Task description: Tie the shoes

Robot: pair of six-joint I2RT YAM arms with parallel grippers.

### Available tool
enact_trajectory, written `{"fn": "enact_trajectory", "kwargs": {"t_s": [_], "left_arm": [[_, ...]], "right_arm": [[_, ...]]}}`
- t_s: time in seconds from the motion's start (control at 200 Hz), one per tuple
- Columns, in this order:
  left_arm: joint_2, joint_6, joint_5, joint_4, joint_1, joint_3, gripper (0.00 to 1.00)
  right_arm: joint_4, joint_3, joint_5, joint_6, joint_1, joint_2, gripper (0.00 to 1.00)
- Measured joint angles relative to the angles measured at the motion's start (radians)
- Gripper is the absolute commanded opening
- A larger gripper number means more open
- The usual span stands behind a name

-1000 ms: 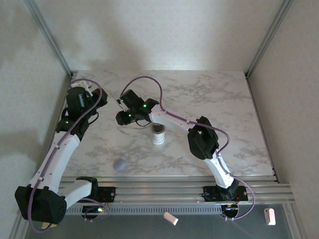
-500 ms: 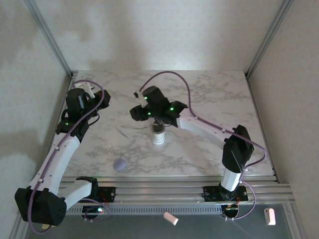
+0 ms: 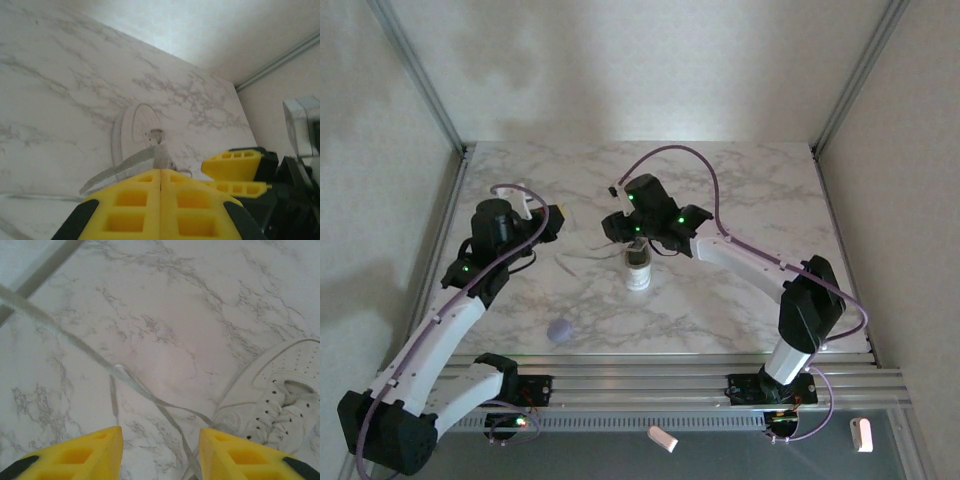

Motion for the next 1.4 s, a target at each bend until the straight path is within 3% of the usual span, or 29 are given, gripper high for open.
{"fn": "enact_trajectory", "kwargs": {"t_s": [0.325, 0.616, 0.981, 1.402], "left_arm": [[-0.103, -0.064, -0.024, -0.032, -0.03, -0.18, 0.0], [-0.219, -0.135, -0.041, -0.055, -0.034, -0.319, 0.0], [-0.352, -0.226, -0.097, -0.082, -0.035, -0.447, 0.0], [-0.455, -0.417, -0.18, -0.1, -0.039, -0.589, 0.0]], "right_arm": [[-0.072, 0.067, -0.023, -0.014, -0.013, 0.038, 0.37], [-0.192, 0.405, -0.101, -0.069, 0.0, 0.349, 0.35], [-0.431, 0.882, -0.127, -0.083, 0.09, 0.746, 0.31], [-0.522, 0.99, -0.178, -0.045, 0.127, 0.88, 0.31]]}}
